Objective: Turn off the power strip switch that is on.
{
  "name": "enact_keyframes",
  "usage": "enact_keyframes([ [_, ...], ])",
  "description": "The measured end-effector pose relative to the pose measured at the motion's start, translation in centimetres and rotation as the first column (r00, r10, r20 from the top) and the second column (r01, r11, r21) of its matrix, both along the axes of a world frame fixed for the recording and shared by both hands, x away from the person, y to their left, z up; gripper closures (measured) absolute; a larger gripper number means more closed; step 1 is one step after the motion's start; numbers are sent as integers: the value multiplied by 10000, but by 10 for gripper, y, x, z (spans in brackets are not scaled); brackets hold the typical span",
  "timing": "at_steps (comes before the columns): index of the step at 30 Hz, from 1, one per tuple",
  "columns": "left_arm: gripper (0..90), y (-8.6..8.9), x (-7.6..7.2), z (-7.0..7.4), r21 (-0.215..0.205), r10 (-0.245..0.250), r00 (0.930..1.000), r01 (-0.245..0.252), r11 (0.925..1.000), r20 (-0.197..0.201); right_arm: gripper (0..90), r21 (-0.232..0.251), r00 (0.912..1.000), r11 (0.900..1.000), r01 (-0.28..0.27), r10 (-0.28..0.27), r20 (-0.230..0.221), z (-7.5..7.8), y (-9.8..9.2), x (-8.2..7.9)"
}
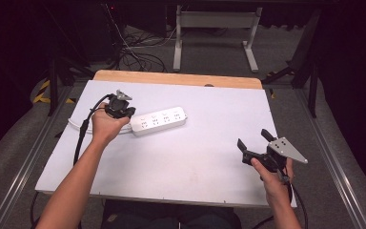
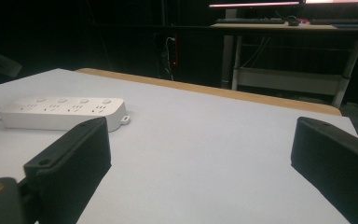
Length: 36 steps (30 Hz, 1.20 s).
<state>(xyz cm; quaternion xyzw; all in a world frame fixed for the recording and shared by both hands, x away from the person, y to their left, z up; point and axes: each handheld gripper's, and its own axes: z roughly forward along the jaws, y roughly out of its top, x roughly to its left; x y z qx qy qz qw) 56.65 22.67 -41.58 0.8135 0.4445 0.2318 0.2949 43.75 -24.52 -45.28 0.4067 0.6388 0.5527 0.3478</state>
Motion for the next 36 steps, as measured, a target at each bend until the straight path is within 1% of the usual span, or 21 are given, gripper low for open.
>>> enact_keyframes([
  [2, 900, -5, 7, -3, 273, -12, 9996, 20, 9996, -273, 52, 39, 10000, 10000, 12, -13, 65, 1, 0, 0],
  [3, 900, -7, 9, -5, 269, -44, 9988, 57, 9996, -482, 52, 59, 10000, 10000, 11, -11, 68, 1, 0, -1],
  [5, 900, -13, 13, -7, 434, -87, 9979, 114, 9990, -636, 52, 3, 10000, 10000, -12, 12, 70, 1, 0, 0],
  [7, 898, -18, 16, -7, 346, -180, 9964, 209, 9992, -824, 52, 1, 10000, 10000, -12, 12, 46, 1, 0, 0],
  [9, 895, -22, 18, -9, 595, -224, 9954, 281, 9978, -931, 52, -22, 10000, 10000, -26, 26, 50, 1, 1, 0],
  [11, 894, -23, 21, -12, 612, -36, 9944, 101, 9981, -1059, 54, -40, 10000, 10000, -49, 49, 51, 1, 1, 0],
  [13, 895, -22, 23, -15, 460, 46, 9932, 8, 9989, -1164, 55, -125, 9999, 9999, -74, 75, 93, 1, 2, -1],
  [14, 895, -22, 25, -17, 355, -2, 9928, 45, 9994, -1198, 55, -125, 9999, 9999, -74, 75, 93, 1, 2, -1],
  [15, 895, -23, 26, -18, 371, -33, 9929, 78, 9993, -1191, 55, -101, 9999, 9999, -61, 62, 97, 2, 2, -1],
  [17, 898, -25, 27, -19, 179, -106, 9922, 129, 9998, -1239, 55, -75, 9999, 10000, -52, 53, 87, 1, 2, -1],
  [20, 899, -26, 28, -23, 473, -99, 9904, 166, 9987, -1381, 54, -33, 10000, 10000, -28, 29, 56, 1, 1, 0],
  [22, 900, -25, 28, -24, 258, -62, 9906, 98, 9996, -1367, 55, -63, 10000, 10000, -34, 34, 43, 1, 1, -1],
  [24, 899, -23, 28, -25, 220, -74, 9910, 104, 9997, -1339, 55, -83, 10000, 9999, -68, 69, 66, 1, 1, -1],
  [25, 899, -21, 30, -27, -37, -57, 9902, 53, 10000, -1396, 55, -48, 10000, 10000, -84, 84, 31, 1, 1, -2],
  [27, 899, -20, 30, -27, -109, -81, 9891, 65, 9999, -1468, 54, -16, 9999, 9999, -102, 102, 34, 2, 1, -3],
  [28, 900, -19, 31, -27, -75, -112, 9891, 103, 9999, -1469, 54, -20, 9999, 10000, -90, 91, 48, 2, 1, -3],
  [29, 900, -19, 31, -28, -205, -75, 9896, 46, 9998, -1437, 54, -30, 9999, 10000, -91, 91, 53, 2, 1, -3],
  [32, 900, -18, 30, -29, -270, -86, 9897, 48, 9996, -1426, 51, -38, 9999, 9999, -151, 151, -27, 1, 2, -2],
  [34, 900, -17, 30, -29, -327, -4, 9908, -40, 9995, -1350, 48, -2, 9996, 9998, -186, 185, -203, 0, 3, -2],
  [36, 900, -18, 29, -30, -389, 15, 9909, -68, 9992, -1344, 49, 1, 9997, 9998, -183, 183, -140, 1, 3, -2],
])
